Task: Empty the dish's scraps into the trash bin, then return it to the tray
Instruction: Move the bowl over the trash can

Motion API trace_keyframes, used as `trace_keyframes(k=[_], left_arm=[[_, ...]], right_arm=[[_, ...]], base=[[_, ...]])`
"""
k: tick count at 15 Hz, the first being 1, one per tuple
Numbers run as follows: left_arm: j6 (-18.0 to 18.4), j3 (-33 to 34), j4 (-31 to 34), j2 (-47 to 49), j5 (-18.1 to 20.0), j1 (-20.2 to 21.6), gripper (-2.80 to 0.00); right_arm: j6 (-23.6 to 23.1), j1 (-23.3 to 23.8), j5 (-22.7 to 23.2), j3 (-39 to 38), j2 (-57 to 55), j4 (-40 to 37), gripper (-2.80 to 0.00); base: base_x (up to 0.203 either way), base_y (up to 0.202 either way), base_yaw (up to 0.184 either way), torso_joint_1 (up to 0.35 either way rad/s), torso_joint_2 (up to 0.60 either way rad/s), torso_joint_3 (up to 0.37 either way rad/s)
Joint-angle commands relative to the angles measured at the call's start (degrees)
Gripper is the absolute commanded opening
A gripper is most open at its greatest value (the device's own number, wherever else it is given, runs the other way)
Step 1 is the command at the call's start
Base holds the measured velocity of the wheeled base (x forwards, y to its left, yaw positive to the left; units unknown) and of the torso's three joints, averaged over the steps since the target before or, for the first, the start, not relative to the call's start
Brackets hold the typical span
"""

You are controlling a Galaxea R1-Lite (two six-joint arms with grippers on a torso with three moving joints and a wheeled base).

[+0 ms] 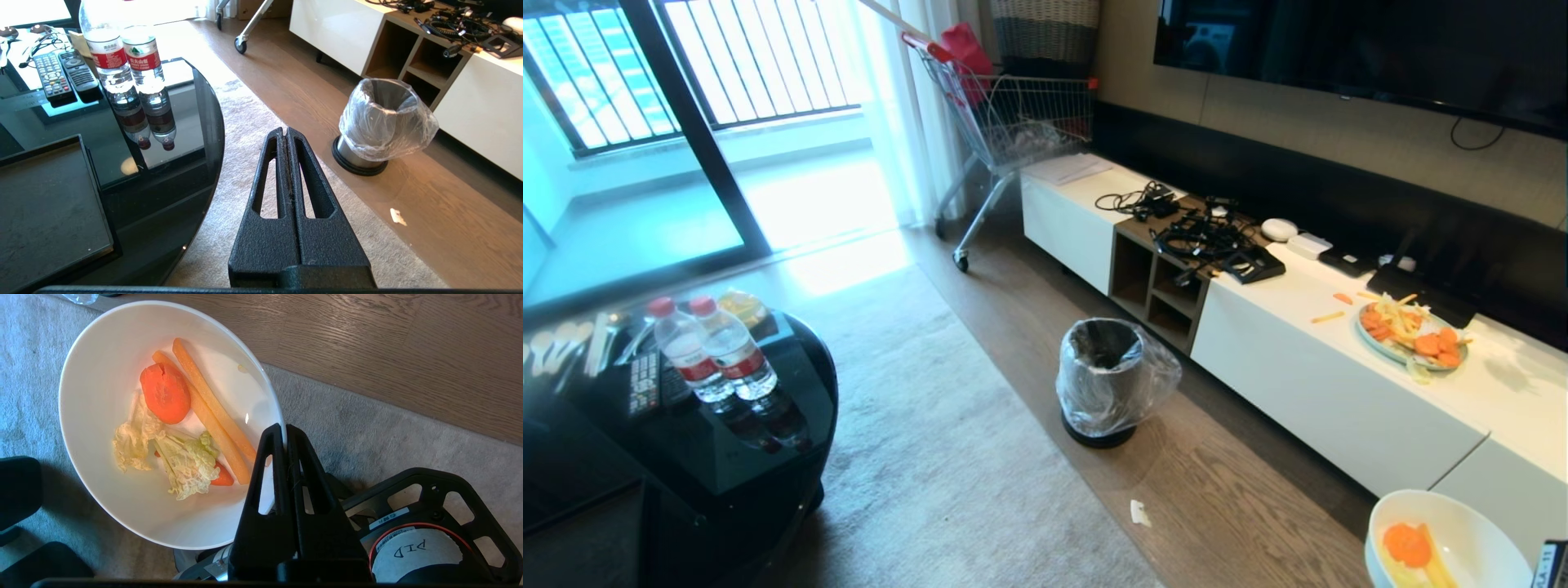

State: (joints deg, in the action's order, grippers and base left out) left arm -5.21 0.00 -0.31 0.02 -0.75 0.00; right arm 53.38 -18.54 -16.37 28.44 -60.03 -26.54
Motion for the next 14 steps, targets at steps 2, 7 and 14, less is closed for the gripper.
trace_keyframes(k=[2,7,14], left_arm=[[-0.07,0.00,-0.04,-0.02,-0.04,0.00,-2.80],[-0.07,0.00,-0.04,-0.02,-0.04,0.00,-2.80],[-0.07,0.00,-0.04,-0.02,-0.04,0.00,-2.80]], right_arm=[[0.23,-0.09,-0.15,0.12,-0.09,0.00,-2.80],[0.09,-0.09,-0.33,0.04,0.79,-1.50,-2.80],[0.23,0.00,-0.24,-0.30,0.96,-1.41,-2.80]], base=[[0.000,0.000,0.000,0.000,0.00,0.000],[0.000,0.000,0.000,0.000,0.00,0.000],[0.000,0.000,0.000,0.000,0.00,0.000]])
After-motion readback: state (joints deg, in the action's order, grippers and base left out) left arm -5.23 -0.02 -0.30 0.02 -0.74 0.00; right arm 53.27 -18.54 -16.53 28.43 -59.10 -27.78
